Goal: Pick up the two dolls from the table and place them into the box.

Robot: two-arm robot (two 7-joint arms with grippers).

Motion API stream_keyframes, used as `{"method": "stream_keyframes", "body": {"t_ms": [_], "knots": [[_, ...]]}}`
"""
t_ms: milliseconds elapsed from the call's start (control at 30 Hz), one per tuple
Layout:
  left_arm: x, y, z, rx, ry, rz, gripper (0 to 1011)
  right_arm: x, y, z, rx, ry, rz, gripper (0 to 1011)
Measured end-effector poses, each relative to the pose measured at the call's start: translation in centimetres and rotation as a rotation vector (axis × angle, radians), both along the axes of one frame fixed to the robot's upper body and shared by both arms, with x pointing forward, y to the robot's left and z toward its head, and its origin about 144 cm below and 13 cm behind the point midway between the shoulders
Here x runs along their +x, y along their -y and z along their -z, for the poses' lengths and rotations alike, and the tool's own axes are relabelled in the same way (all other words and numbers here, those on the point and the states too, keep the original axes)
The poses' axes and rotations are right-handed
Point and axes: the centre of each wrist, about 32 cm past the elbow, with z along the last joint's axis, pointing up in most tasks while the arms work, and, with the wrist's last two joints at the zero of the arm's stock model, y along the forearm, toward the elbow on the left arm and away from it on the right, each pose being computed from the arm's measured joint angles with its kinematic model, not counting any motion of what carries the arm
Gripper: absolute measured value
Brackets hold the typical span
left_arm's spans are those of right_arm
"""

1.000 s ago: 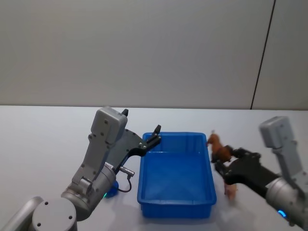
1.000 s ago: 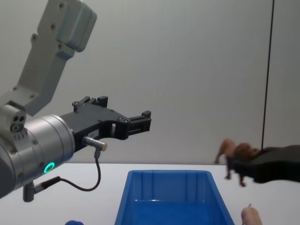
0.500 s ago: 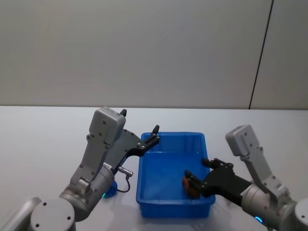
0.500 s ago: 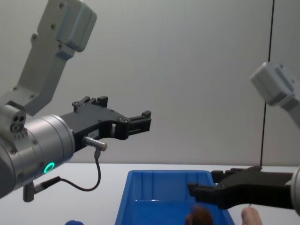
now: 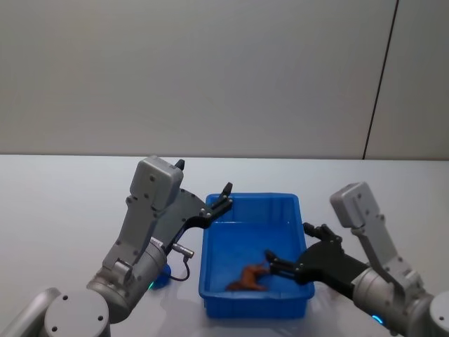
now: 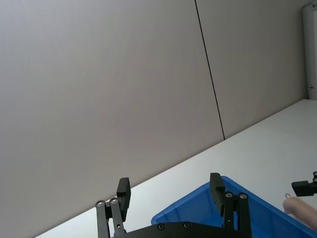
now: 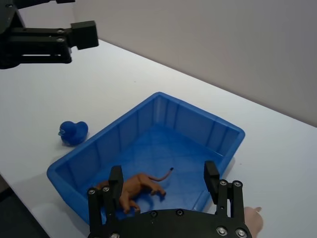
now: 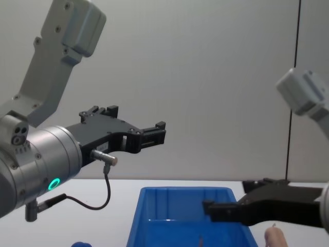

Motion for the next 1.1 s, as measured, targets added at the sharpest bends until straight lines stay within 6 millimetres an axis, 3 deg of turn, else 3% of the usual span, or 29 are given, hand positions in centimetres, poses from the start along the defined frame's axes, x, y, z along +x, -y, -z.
{"method": "stream_keyframes", "body": {"t_ms": [700, 1100], "knots": [[0.0, 0.0, 0.0, 0.0, 0.0, 0.0, 1002, -1.2, 3.8, 1.2, -0.027, -0.053, 0.16, 1001], [0.0, 0.0, 0.0, 0.0, 0.0, 0.0, 1002, -0.9, 4.4, 2.7, -0.058, -0.108, 0.211, 1001]]}}
